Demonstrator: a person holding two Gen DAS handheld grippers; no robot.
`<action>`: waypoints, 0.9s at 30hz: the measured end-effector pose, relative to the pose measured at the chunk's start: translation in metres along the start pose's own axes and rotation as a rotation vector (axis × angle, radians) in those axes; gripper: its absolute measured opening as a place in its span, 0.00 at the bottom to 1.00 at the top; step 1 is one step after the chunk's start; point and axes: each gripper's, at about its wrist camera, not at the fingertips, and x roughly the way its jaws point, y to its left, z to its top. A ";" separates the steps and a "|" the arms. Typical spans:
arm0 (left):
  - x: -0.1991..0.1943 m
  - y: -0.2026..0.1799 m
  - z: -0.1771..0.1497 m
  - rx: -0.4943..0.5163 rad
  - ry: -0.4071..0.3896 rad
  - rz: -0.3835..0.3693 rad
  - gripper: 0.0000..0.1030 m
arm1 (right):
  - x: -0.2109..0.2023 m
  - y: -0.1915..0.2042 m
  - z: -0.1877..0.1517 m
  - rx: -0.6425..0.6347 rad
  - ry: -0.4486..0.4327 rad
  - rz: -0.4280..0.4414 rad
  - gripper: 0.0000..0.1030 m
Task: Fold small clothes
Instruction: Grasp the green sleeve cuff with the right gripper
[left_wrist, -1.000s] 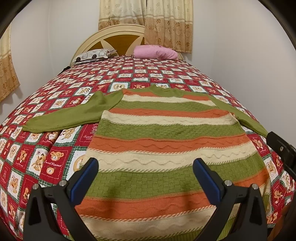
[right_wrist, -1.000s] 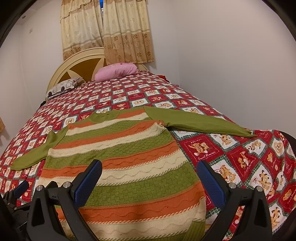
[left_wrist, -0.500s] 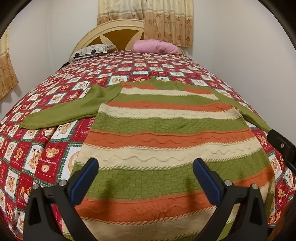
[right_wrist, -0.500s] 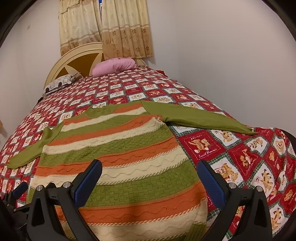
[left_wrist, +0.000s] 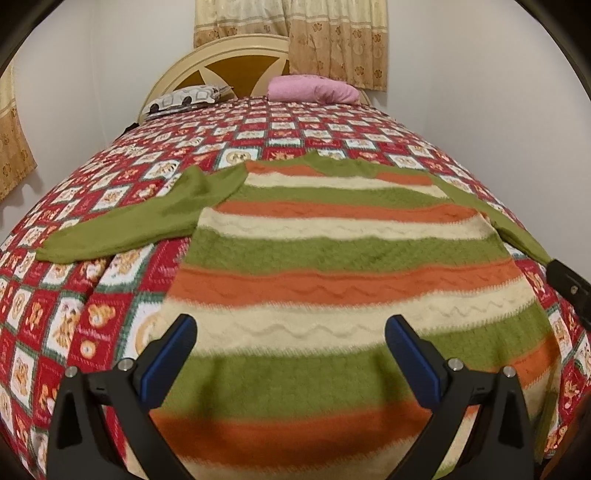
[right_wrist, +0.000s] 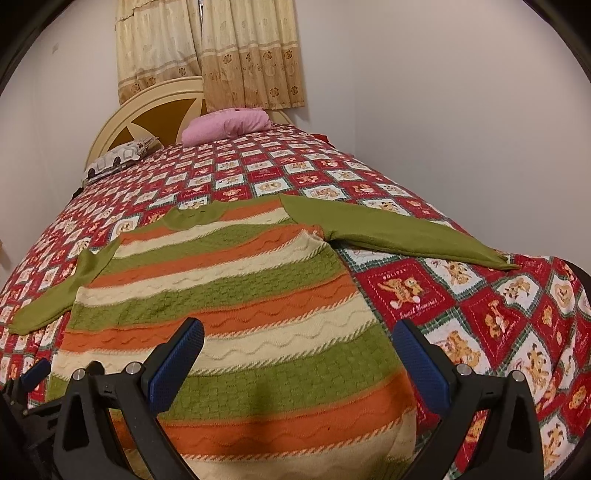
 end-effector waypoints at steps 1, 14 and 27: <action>0.002 0.005 0.004 -0.006 -0.006 -0.001 1.00 | 0.002 -0.008 0.004 0.021 -0.003 0.002 0.99; 0.052 0.046 0.039 -0.042 -0.063 0.145 1.00 | 0.067 -0.191 0.064 0.319 0.093 -0.164 0.68; 0.093 0.064 0.025 -0.162 0.110 0.073 1.00 | 0.131 -0.333 0.078 0.596 0.252 -0.253 0.61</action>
